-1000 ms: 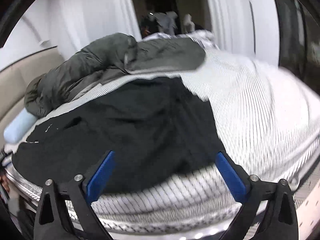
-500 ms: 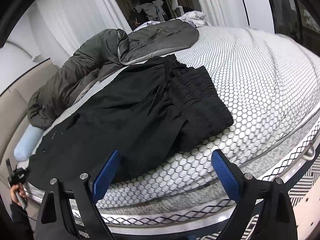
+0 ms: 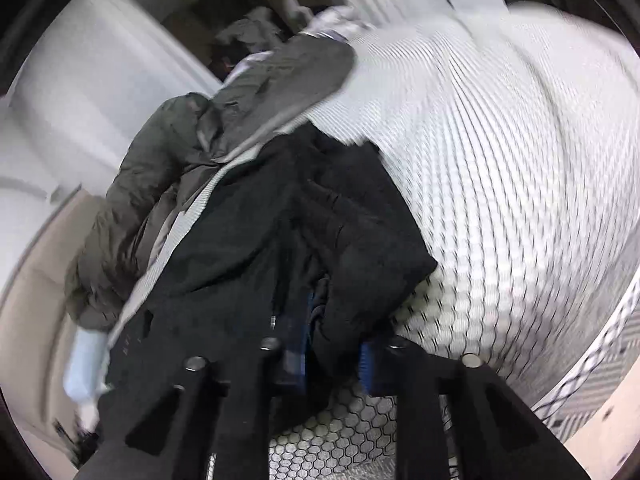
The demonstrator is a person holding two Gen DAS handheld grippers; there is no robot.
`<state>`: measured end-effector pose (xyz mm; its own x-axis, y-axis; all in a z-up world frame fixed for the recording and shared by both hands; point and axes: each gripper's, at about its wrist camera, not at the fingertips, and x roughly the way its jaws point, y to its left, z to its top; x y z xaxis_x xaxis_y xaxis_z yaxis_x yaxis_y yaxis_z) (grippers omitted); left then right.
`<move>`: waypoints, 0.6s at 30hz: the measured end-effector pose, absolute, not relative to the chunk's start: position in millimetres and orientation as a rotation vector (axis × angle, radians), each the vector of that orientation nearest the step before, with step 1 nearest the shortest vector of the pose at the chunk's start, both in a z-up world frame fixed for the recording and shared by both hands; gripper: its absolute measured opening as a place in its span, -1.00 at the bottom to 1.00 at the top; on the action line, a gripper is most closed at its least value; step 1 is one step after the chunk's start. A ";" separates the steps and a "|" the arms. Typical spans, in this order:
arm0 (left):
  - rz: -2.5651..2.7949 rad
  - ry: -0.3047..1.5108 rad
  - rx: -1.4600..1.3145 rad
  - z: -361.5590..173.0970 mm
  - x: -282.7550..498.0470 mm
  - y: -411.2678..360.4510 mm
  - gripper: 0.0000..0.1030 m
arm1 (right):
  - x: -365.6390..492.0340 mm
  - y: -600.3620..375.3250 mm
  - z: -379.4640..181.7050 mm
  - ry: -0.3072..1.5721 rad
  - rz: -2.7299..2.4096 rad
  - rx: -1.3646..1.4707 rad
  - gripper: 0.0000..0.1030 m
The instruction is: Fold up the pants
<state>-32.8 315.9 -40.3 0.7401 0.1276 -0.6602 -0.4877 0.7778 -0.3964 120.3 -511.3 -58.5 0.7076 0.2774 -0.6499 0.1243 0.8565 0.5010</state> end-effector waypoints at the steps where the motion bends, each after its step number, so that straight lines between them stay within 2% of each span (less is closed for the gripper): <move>1: 0.359 0.656 -0.590 -40.8 -36.1 314.3 -0.92 | 116.9 -509.7 -49.3 0.767 0.083 0.527 -0.70; 4: 0.341 0.663 -0.605 -48.4 -42.6 311.9 -0.91 | 102.5 -515.0 -45.3 0.756 0.012 0.451 -0.70; 7: 0.333 0.672 -0.590 -52.0 -46.6 310.0 -0.90 | 101.9 -513.7 -73.3 0.842 -0.037 0.407 -0.68; 8: 0.333 0.669 -0.584 -50.2 -48.7 309.9 -0.90 | 99.4 -510.6 -73.7 0.826 -0.041 0.398 -0.61; 9: 0.331 0.659 -0.587 -46.1 -53.0 310.4 -0.90 | 96.5 -507.5 -69.4 0.810 -0.049 0.386 -0.40; 10: 0.335 0.654 -0.587 -42.3 -55.9 311.2 -0.82 | 93.7 -504.8 -63.7 0.802 -0.060 0.379 -0.25; 11: 0.346 0.652 -0.579 -37.9 -59.0 311.9 -0.76 | 89.8 -503.2 -55.6 0.783 -0.071 0.377 0.02; 12: 0.365 0.645 -0.565 -31.9 -62.5 312.6 -0.56 | 85.6 -502.4 -49.1 0.765 -0.089 0.375 0.14; 13: 0.389 0.640 -0.556 -25.3 -67.7 312.6 -0.32 | 80.5 -503.1 -43.8 0.749 -0.112 0.366 0.15; 14: 0.405 0.629 -0.547 -17.6 -73.2 309.8 -0.20 | 73.7 -503.4 -36.6 0.731 -0.132 0.361 0.15; 15: 0.409 0.615 -0.535 -10.7 -76.8 308.0 0.11 | 65.9 -504.8 -31.6 0.708 -0.138 0.360 0.16; 16: 0.410 0.600 -0.511 -2.8 -79.0 301.6 0.27 | 59.4 -503.3 -27.6 0.682 -0.129 0.354 0.19; 18: 0.371 0.591 -0.441 11.0 -76.4 281.0 0.57 | 52.1 -481.3 -15.3 0.641 -0.088 0.297 0.43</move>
<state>-76.4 281.0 11.0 0.7702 0.2070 -0.6032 -0.4529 0.8434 -0.2889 52.1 -481.3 -15.3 0.7995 0.0102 -0.6006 0.1722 0.9540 0.2455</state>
